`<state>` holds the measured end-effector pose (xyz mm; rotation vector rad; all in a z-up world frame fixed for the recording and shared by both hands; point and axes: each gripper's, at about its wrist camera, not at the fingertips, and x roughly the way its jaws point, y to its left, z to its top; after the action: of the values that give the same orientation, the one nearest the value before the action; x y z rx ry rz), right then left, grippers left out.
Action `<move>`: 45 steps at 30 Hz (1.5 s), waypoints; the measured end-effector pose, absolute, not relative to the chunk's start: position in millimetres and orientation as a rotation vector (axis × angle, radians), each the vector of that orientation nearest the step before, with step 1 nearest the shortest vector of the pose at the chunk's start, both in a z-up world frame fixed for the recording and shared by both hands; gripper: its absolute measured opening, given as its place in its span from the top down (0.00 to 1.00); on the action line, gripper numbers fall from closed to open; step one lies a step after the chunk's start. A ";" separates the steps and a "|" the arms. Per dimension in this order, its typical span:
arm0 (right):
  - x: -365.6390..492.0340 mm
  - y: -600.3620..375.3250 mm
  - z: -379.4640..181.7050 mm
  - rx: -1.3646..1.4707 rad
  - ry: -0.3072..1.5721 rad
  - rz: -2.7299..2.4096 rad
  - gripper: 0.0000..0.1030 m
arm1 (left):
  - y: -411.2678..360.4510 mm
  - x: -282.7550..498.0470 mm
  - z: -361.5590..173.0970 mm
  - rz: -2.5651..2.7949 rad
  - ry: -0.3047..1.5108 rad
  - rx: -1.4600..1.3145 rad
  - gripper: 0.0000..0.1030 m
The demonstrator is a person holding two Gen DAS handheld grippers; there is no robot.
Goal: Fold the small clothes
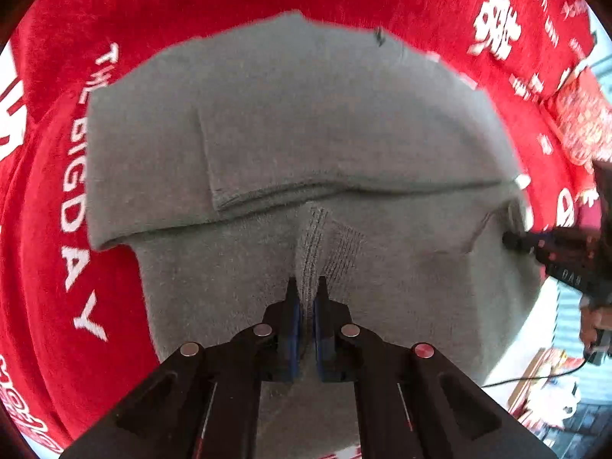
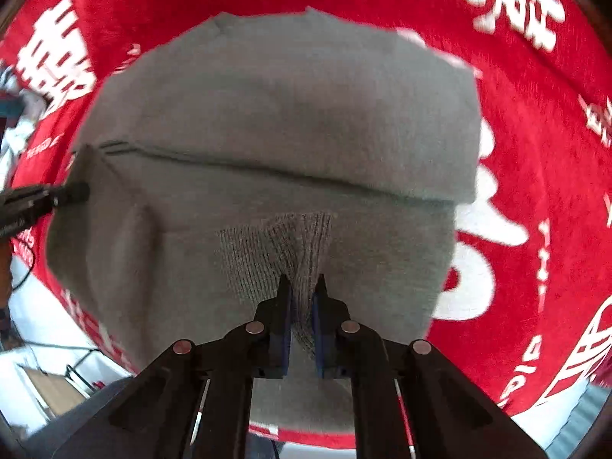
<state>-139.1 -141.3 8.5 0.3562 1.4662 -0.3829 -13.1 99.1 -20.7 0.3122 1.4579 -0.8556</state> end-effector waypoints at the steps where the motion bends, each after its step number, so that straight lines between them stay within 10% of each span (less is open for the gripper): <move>1: -140.3 -140.9 18.0 0.360 1.450 -0.374 0.90 | 103.2 -14.0 -13.3 -0.859 1.440 0.290 0.93; 16: -51.8 -246.6 108.0 0.364 1.146 -0.396 0.90 | 111.7 58.2 108.8 -0.760 1.167 0.101 0.93; 32: -5.7 -321.4 -41.3 0.580 1.269 -0.467 0.90 | 38.9 147.1 -51.6 -0.497 1.266 0.214 0.93; 36: -10.0 -327.9 -27.4 0.537 1.261 -0.610 0.83 | 44.4 153.8 -50.0 -0.382 1.235 0.281 0.41; 45: -40.5 -286.2 8.1 0.546 1.215 -0.533 0.82 | 81.1 148.8 -8.7 -0.397 1.239 0.217 0.41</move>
<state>-40.5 -286.2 8.1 0.5460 1.2149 -0.5325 148.8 81.1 -8.7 0.2170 1.2394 -0.3967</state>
